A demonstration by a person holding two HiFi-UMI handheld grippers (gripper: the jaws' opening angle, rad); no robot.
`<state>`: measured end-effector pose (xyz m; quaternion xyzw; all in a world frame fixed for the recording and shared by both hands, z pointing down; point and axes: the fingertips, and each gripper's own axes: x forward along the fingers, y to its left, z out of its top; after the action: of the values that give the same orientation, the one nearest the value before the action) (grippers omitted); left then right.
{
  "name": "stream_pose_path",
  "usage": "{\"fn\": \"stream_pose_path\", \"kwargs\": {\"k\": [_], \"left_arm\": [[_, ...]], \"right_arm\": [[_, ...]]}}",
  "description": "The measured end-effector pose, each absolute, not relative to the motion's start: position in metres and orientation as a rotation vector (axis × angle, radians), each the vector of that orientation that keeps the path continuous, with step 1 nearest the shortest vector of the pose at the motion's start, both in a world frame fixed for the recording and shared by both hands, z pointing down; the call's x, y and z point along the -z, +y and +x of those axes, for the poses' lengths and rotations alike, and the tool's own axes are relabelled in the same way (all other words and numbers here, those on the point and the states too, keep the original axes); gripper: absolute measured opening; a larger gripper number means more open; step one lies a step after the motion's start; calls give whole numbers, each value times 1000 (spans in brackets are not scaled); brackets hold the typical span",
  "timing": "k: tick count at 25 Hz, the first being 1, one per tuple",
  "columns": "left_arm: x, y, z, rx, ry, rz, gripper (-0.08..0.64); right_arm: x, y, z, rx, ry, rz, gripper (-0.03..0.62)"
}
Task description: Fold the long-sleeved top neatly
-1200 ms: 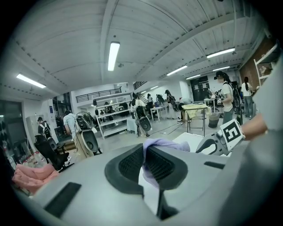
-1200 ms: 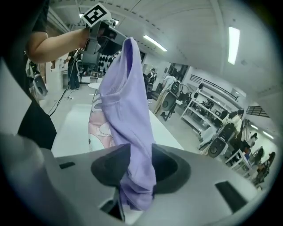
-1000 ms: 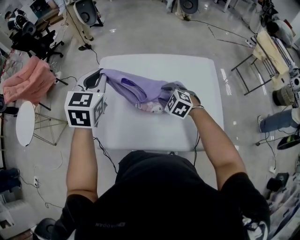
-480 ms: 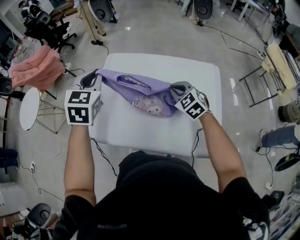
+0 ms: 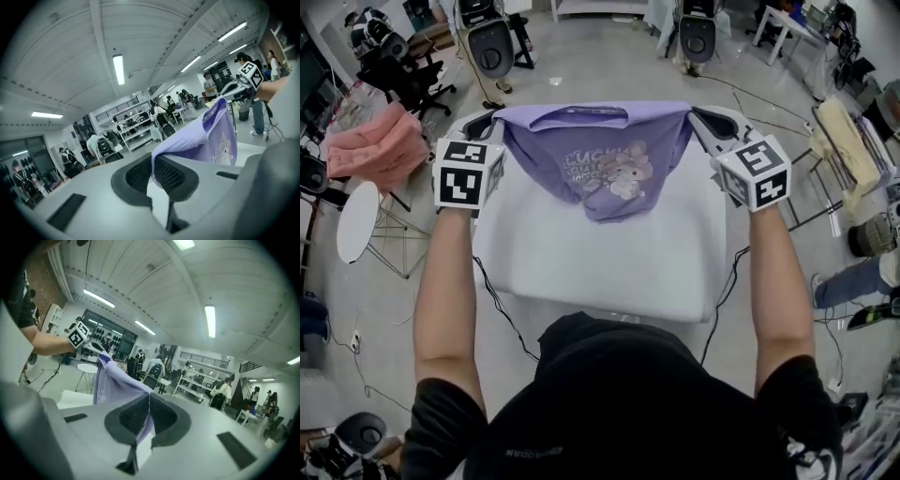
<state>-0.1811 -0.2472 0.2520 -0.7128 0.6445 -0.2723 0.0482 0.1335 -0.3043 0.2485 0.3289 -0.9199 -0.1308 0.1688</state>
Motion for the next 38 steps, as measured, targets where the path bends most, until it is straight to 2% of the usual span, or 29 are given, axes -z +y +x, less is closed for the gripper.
{"fn": "stream_pose_path", "kwargs": {"k": [8, 13, 23, 38], "left_arm": [[-144, -233, -159, 746, 1700, -2095, 19], [-100, -211, -170, 712, 1617, -2107, 20], [-172, -130, -194, 706, 1517, -2179, 20], [-98, -68, -190, 583, 1444, -2204, 20]], "right_arm": [[-133, -254, 171, 655, -2468, 1212, 12], [-91, -215, 162, 720, -2393, 1293, 12], [-161, -109, 138, 734, -2274, 1360, 12], [-108, -42, 141, 739, -2306, 1393, 12]]}}
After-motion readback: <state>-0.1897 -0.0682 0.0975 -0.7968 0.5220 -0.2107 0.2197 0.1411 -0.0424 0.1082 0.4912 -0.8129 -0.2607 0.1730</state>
